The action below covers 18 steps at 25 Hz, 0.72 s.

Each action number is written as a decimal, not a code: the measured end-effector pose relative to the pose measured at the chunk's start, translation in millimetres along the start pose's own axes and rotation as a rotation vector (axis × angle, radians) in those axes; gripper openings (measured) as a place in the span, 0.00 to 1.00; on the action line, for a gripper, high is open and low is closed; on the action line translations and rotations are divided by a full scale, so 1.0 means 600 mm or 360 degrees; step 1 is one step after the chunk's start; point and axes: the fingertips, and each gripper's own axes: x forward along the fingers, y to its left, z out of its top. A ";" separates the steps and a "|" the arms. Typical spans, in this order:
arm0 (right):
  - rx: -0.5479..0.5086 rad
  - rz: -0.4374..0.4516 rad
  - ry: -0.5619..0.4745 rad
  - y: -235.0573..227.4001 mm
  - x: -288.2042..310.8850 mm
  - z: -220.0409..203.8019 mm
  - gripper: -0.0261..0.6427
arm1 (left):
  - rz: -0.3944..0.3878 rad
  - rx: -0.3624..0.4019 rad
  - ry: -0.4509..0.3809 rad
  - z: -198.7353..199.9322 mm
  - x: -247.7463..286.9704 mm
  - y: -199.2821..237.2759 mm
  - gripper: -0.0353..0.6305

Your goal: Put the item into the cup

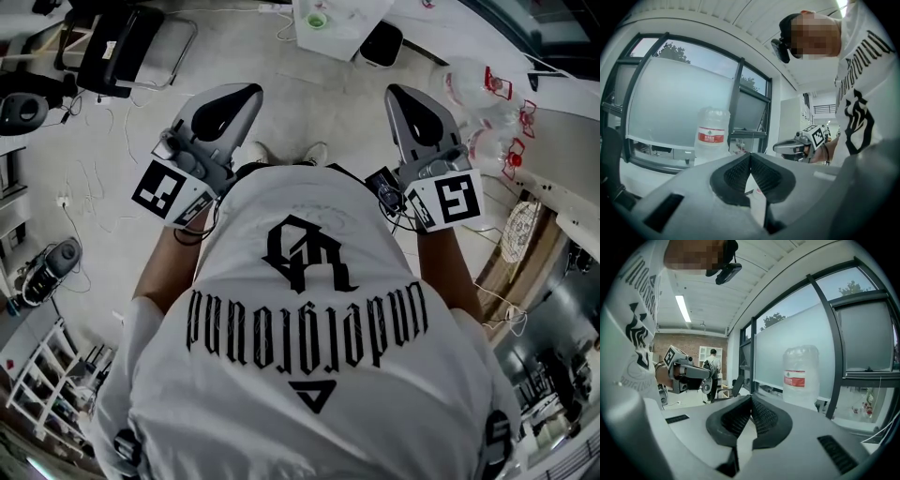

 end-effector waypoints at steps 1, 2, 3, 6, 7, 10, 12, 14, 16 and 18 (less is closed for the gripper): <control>0.0005 0.0000 -0.0001 0.007 0.000 -0.001 0.06 | -0.0005 -0.0001 0.0005 -0.003 -0.005 -0.002 0.07; 0.0008 0.0001 -0.0001 0.014 0.000 -0.001 0.06 | -0.0013 -0.0001 0.0010 -0.005 -0.009 -0.003 0.07; 0.0008 0.0001 0.0000 0.022 -0.001 -0.001 0.06 | -0.0022 0.0001 0.0013 -0.008 -0.015 -0.005 0.07; 0.0010 -0.0008 0.0009 0.047 -0.001 -0.004 0.06 | -0.0045 -0.0001 0.0011 -0.015 -0.035 -0.007 0.07; 0.0013 -0.0014 0.0012 0.055 0.000 -0.004 0.06 | -0.0053 -0.0007 0.0008 -0.017 -0.043 -0.007 0.07; 0.0011 -0.0037 0.0016 0.081 0.004 0.004 0.06 | -0.0080 -0.0016 -0.0003 -0.019 -0.071 -0.005 0.07; 0.0007 -0.0053 0.0018 0.104 0.008 0.010 0.06 | -0.0097 -0.0018 -0.0010 -0.019 -0.096 -0.003 0.07; 0.0004 -0.0066 0.0026 0.133 0.012 0.015 0.06 | -0.0115 -0.0023 -0.0025 -0.018 -0.124 0.003 0.07; -0.0008 -0.0070 0.0042 0.164 0.018 0.020 0.06 | -0.0132 -0.0024 -0.0049 -0.014 -0.152 0.010 0.07; -0.0015 -0.0072 0.0053 0.198 0.026 0.025 0.06 | -0.0150 -0.0023 -0.0067 -0.010 -0.181 0.016 0.07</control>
